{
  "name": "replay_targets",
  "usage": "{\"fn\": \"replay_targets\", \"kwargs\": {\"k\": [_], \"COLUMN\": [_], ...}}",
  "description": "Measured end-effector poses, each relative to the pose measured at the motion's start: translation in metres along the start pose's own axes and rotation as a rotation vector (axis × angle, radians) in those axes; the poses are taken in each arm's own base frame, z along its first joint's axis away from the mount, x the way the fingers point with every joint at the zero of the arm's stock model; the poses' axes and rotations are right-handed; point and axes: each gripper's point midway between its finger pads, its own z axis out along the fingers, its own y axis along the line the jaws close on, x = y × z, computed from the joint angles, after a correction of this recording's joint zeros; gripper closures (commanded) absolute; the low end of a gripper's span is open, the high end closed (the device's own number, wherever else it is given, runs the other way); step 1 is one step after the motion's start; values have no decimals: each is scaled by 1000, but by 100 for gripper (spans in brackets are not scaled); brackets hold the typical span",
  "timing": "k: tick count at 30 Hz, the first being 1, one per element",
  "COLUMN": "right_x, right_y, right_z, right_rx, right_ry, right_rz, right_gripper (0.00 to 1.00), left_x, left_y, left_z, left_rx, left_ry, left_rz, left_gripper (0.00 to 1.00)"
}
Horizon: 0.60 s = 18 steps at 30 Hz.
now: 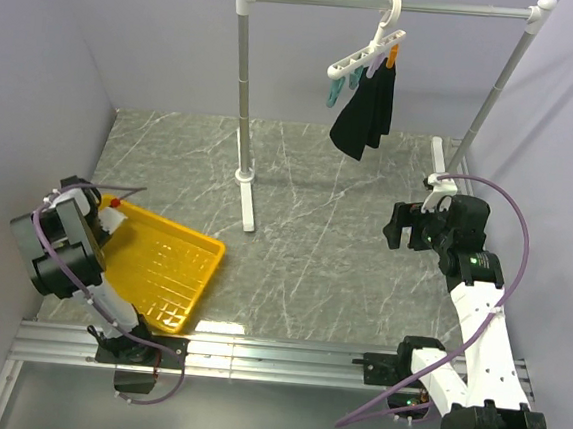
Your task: Clip the underwear to the hanger
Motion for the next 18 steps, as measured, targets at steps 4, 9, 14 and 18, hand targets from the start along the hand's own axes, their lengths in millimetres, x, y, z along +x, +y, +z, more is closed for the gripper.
{"fn": "replay_targets", "kwargs": {"k": [4, 9, 14, 18], "right_x": [0, 1, -4, -11], "right_y": [1, 5, 9, 14], "right_z": [0, 0, -3, -7], "right_rx": [-6, -29, -59, -85], "right_ry": [0, 7, 18, 10], "right_rz": [0, -3, -12, -18], "right_gripper": [2, 7, 10, 10], "left_x": [-18, -97, -166, -182], "left_y": [30, 34, -59, -157], "left_z": [-25, -115, -231, -285], "left_rx": [-40, -91, -25, 139], "left_ry": [-63, -334, -706, -900], "left_rz": [-3, 118, 372, 565], "left_gripper": [100, 100, 100, 100]}}
